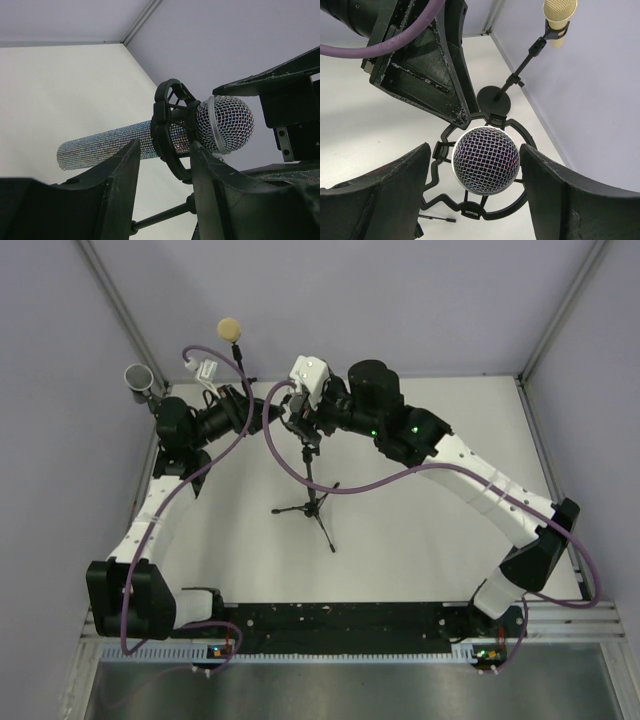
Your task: Remove the microphone from the stand
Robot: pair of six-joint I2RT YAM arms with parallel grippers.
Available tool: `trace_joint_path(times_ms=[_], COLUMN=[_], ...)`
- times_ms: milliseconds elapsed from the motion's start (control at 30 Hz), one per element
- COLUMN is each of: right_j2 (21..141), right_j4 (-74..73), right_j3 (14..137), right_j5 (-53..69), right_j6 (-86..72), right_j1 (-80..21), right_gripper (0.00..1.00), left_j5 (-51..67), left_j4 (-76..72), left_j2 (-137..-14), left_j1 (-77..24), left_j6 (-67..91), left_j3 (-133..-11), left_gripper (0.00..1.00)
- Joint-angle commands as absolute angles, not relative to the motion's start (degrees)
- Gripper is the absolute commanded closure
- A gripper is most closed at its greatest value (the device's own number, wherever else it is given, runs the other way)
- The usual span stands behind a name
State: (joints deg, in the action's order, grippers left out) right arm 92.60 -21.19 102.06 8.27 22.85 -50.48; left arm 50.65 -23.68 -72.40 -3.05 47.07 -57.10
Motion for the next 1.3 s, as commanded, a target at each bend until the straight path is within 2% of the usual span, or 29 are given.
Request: trace_joint_path(times_ms=[0,567,633,767,867,1033,1167,1267], right_j2=[89.3,90.7,91.1,91.8,92.5,93.2,94.0,94.0], right_j4=[-21.2,-20.2,-20.1,-19.6,-19.2,-18.6,-18.5,-18.5], right_j3=[102.0,102.0,102.3,102.3,102.6,102.7,103.0,103.1], right_j5=[8.8,5.8,5.3,4.0,3.2,1.8,1.1,1.4], right_j6=[22.6,23.7,23.8,23.8,23.9,24.3,24.6,24.6], right_j1=[-51.1,-51.1,-51.1,-51.1,-51.2,-51.1,-51.2,-51.1], right_gripper=[0.28,0.47,0.45,0.28,0.23,0.23,0.24,0.35], left_j5=[52.0,51.2,51.0,50.5,50.4,50.2,50.2,50.0], left_j4=[-28.3,-28.5,-28.5,-28.3,-28.3,-28.3,-28.3,-28.3], left_j2=[-72.1,-72.6,-72.4,-72.2,-72.2,-72.1,-72.2,-72.1], left_j1=[-2.8,-2.9,-2.9,-2.9,-2.9,-2.9,-2.9,-2.9], left_j6=[49.0,49.7,49.7,49.7,49.6,49.6,49.4,49.4], left_j3=[-56.3,-55.8,-55.7,-55.5,-55.5,-55.2,-55.1,-55.0], left_gripper=[0.51,0.73,0.74,0.75,0.79,0.86,0.87,0.88])
